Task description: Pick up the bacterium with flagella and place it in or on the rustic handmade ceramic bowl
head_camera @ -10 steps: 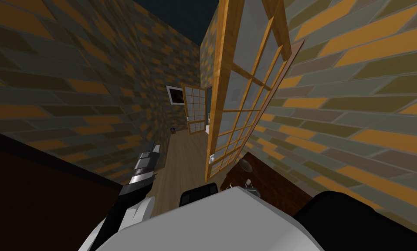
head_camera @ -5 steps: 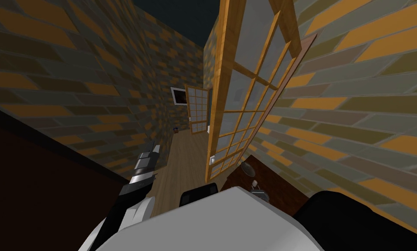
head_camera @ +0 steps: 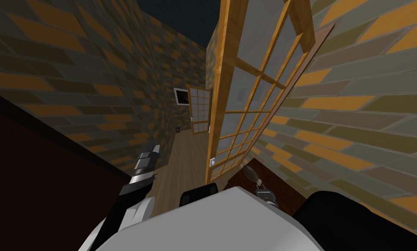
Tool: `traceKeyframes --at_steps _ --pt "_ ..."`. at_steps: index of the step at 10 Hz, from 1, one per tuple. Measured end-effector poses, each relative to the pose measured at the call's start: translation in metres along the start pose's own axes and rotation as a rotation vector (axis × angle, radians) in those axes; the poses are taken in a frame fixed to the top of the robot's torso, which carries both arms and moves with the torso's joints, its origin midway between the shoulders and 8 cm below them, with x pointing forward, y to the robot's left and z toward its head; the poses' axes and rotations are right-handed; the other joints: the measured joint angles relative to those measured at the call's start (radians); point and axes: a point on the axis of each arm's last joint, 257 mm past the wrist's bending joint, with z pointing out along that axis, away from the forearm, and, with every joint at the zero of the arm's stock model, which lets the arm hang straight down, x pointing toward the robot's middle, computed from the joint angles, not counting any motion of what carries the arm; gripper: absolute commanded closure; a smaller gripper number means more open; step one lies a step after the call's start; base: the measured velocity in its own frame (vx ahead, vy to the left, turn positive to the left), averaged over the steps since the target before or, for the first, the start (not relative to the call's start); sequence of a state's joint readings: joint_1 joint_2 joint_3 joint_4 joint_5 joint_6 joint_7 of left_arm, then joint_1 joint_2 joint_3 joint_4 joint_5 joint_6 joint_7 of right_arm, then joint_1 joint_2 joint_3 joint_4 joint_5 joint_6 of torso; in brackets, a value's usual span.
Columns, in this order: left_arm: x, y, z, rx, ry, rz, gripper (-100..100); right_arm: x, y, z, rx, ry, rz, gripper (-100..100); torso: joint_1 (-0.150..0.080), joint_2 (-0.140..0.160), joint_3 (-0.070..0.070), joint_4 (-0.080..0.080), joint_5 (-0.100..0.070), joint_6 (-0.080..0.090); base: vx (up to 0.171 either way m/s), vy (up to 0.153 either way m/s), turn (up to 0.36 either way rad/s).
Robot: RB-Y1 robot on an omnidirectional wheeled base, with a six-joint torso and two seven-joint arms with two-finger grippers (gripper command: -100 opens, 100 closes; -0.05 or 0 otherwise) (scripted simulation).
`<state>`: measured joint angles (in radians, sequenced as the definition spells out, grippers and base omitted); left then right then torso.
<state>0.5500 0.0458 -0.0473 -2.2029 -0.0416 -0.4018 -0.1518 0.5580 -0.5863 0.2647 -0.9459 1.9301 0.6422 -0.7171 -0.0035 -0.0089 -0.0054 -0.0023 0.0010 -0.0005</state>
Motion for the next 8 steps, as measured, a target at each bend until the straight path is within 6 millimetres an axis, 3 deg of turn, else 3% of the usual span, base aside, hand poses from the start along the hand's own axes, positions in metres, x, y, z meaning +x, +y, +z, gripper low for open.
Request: traceKeyframes --at_steps 8 --pt "0.000 0.000 0.000 0.000 0.000 0.000 0 -0.022 -0.059 0.014 -0.017 -0.052 -0.055 100 0.002 0.000 0.000 0.000 0.000 0.000 0.029 -0.031 0.065"
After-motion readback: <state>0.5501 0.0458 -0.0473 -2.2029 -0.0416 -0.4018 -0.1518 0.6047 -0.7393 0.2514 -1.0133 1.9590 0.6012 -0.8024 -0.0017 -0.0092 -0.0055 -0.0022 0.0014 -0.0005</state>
